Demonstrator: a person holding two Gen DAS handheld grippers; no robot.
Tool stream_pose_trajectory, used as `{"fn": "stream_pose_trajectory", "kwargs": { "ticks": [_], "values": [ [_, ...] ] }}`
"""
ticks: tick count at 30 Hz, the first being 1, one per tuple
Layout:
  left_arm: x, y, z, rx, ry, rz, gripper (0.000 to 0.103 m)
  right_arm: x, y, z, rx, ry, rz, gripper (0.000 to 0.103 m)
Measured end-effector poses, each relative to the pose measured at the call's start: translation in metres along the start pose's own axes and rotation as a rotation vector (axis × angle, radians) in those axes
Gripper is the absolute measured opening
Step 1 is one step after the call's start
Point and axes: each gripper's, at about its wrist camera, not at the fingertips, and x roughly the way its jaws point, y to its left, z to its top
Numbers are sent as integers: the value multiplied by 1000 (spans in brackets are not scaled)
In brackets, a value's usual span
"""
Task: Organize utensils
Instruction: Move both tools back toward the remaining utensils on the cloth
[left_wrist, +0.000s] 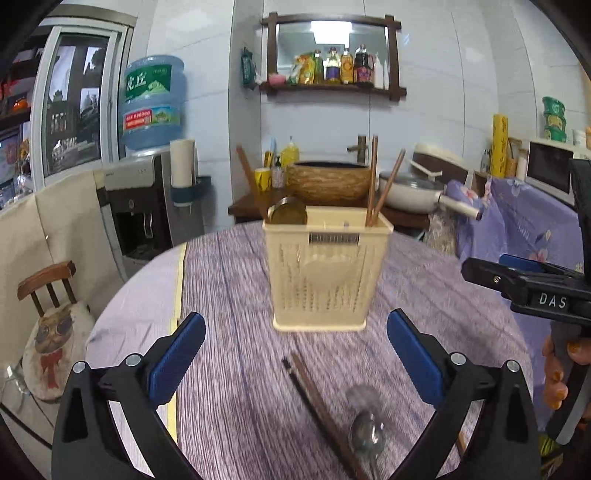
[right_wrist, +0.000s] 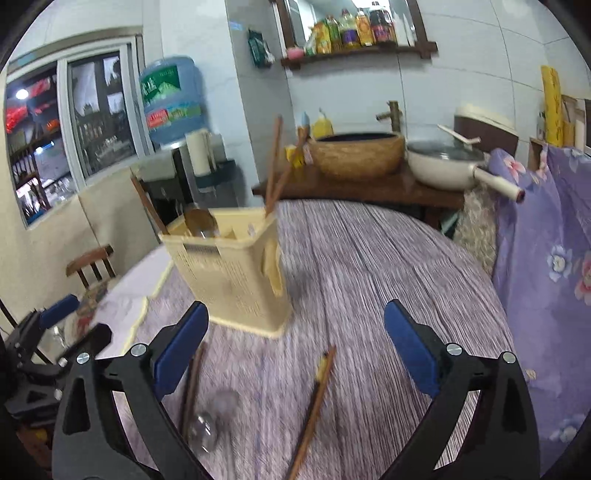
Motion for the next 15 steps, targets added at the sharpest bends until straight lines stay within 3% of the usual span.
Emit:
{"fn": "stream_pose_trajectory", "kwargs": {
  "ticks": [8,15],
  "values": [
    [12,19,-45,-68,166,25,98,15,-20,-64,46,132,-87,95],
    [17,32,-72,-132,254,18,96,22,-27,-94,56,205,-130,90]
  ]
}}
